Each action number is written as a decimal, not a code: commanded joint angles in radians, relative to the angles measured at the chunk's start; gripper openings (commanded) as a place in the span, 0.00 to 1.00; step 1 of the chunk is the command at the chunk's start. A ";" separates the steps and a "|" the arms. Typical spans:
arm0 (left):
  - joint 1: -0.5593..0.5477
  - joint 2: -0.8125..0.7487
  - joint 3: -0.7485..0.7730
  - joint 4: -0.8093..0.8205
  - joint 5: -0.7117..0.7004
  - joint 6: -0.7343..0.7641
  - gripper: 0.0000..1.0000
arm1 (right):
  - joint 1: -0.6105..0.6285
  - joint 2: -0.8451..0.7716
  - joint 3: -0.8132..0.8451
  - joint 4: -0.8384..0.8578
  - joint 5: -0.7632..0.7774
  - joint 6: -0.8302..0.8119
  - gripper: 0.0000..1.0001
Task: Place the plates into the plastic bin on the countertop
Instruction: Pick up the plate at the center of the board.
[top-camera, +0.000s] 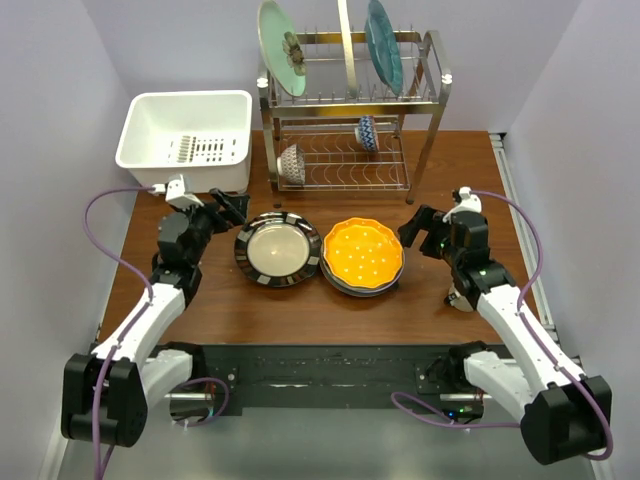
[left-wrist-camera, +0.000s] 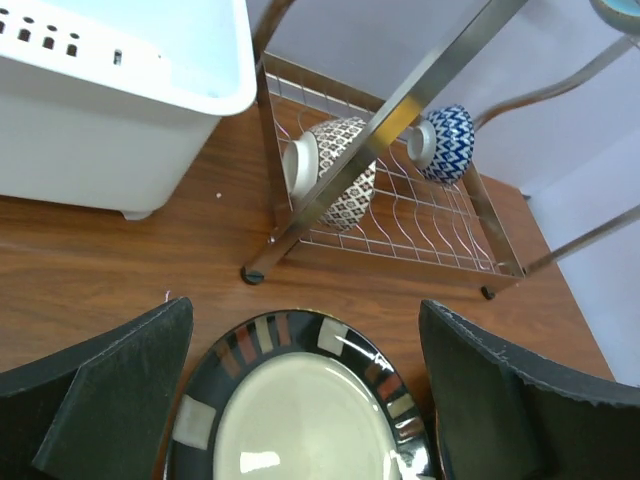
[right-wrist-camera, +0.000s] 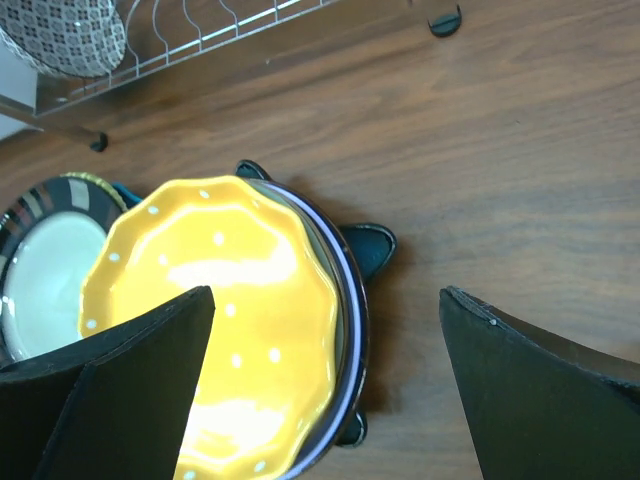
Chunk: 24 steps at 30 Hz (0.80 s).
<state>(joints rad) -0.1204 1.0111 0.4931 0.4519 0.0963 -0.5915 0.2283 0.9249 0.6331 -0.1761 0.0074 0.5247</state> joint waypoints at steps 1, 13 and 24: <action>-0.005 0.021 0.119 -0.080 0.083 0.001 1.00 | -0.001 -0.035 0.074 -0.079 -0.044 -0.058 0.99; -0.176 0.218 0.407 -0.360 0.276 0.104 1.00 | 0.000 0.048 0.117 -0.151 -0.184 -0.069 0.93; -0.251 0.261 0.427 -0.426 0.344 0.151 1.00 | 0.002 0.115 0.119 -0.154 -0.253 -0.057 0.40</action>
<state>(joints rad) -0.3210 1.2613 0.8730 0.0589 0.3977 -0.4946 0.2283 1.0153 0.7086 -0.3225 -0.2031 0.4702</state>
